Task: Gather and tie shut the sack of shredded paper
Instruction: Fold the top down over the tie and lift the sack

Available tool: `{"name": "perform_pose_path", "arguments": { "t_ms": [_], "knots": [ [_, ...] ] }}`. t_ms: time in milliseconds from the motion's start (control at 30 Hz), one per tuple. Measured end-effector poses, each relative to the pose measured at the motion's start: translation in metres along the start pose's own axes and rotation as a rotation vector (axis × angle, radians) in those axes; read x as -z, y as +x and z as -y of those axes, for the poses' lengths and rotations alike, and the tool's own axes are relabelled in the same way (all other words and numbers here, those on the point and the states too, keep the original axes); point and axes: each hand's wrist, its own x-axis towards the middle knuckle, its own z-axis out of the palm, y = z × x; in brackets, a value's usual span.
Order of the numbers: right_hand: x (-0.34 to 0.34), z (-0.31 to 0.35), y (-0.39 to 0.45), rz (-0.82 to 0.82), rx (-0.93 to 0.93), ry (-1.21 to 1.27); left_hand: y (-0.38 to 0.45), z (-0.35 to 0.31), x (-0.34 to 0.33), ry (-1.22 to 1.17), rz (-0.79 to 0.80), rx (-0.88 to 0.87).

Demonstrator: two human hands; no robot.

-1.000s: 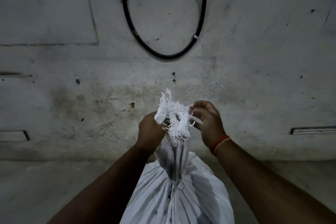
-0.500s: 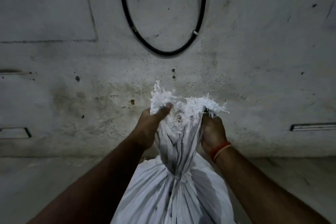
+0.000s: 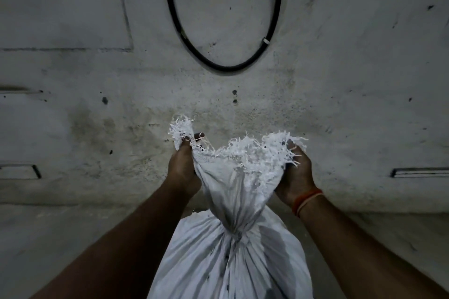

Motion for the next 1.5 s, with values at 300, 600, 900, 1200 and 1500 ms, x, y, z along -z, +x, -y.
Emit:
{"name": "perform_pose_path", "arguments": {
  "t_ms": [300, 600, 900, 1200, 1500],
  "knots": [
    [0.016, -0.024, 0.001, 0.137, 0.106, -0.948, 0.0, 0.004, -0.016, 0.044, -0.063, -0.032],
    [0.031, -0.035, 0.012, -0.094, 0.027, -0.371, -0.028, 0.006, -0.015, 0.469, -0.125, -0.228],
    [0.026, -0.043, 0.012, 0.156, -0.196, -0.361, -0.053, 0.069, 0.016, 0.751, 0.32, -0.246],
    [0.022, -0.03, 0.024, -0.138, 0.413, -0.758, -0.035, 0.032, -0.003, 0.653, 0.086, -0.192],
    [0.029, -0.048, 0.011, 0.008, 0.282, -0.724, -0.021, 0.037, -0.001, 0.887, 0.3, 0.03]
  ]
}}
